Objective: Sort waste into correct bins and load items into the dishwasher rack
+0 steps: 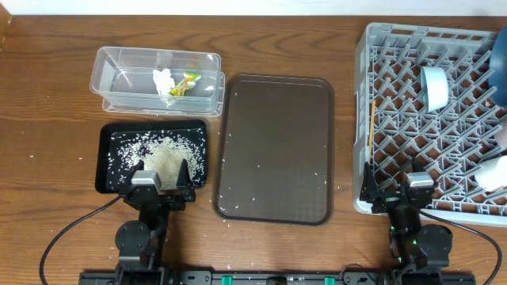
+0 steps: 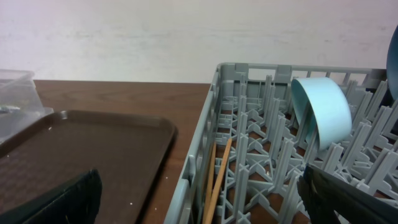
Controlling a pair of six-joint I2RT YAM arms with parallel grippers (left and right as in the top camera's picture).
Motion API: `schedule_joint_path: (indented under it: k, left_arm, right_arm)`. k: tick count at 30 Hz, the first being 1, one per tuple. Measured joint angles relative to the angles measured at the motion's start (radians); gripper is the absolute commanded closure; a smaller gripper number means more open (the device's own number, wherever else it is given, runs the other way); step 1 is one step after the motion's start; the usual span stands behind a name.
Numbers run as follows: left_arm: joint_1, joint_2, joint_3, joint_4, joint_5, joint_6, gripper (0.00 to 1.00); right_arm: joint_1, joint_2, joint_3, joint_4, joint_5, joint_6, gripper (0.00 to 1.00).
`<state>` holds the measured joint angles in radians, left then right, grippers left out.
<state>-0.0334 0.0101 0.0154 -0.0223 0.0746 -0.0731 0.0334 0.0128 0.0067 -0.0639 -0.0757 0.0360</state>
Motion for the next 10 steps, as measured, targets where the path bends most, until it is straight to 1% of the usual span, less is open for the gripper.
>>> schedule_joint_path:
  k: [10]
  left_arm:
    - [0.000,0.000,0.000,0.000,0.000,0.000,0.02]
  right_arm:
    - [0.000,0.000,0.000,0.000,0.000,0.000,0.01]
